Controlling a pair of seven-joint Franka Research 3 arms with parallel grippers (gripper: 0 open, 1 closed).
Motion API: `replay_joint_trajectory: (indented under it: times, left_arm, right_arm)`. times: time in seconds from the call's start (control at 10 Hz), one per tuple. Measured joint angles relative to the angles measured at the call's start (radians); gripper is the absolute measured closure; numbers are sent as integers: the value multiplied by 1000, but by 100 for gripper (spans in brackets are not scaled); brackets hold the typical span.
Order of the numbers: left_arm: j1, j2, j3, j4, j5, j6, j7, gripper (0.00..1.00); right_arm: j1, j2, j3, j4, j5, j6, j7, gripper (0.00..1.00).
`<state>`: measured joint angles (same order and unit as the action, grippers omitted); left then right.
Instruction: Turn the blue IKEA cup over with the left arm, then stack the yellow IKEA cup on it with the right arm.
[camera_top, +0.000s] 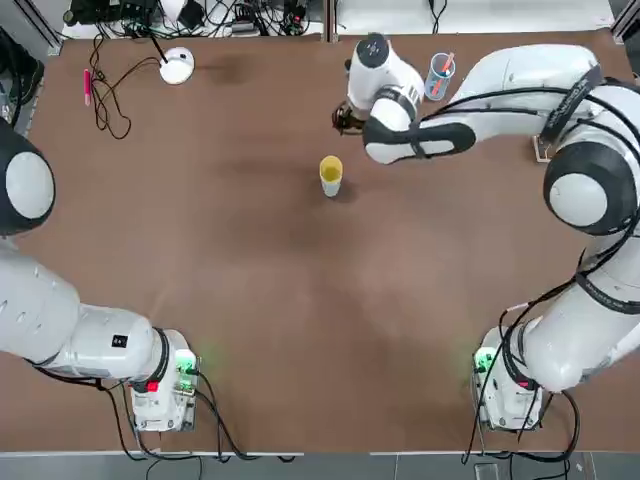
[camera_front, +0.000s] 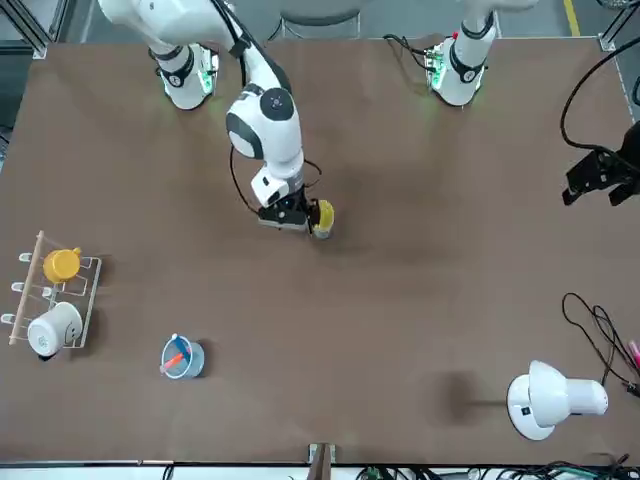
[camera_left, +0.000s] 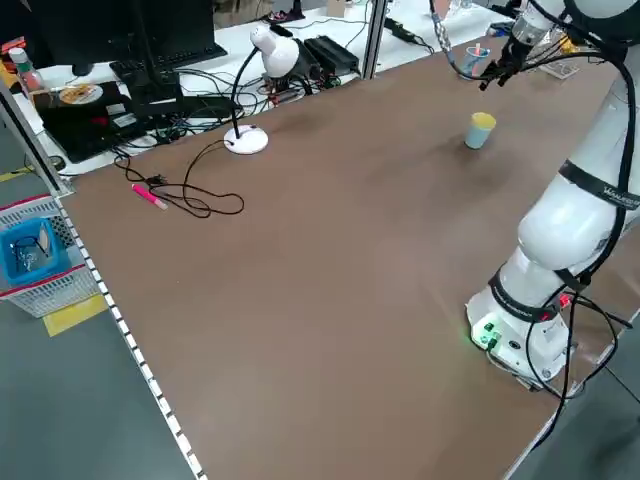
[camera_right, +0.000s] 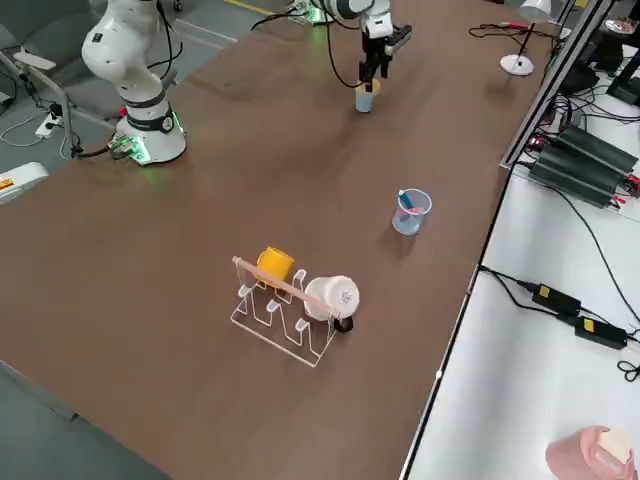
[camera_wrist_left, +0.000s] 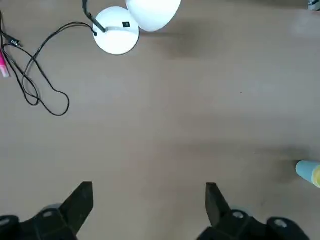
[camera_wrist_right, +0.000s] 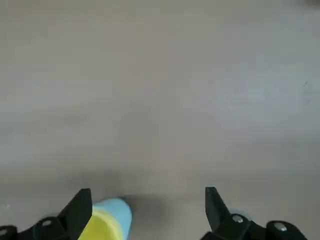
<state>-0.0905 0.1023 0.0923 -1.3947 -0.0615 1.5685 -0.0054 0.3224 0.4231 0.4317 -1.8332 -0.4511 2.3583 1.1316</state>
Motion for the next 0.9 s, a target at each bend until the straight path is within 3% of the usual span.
replay_joint_trajectory:
  times: [0.3,0.9]
  left_arm:
    - [6,1,1,0,-1,0,0,1]
    - [4,1,0,0,-3,0,0,1]
  right_arm:
    - [-140,-33,26,2,1,-28,-241,0]
    - [-341,-41,15,1,52,-96,-650,0]
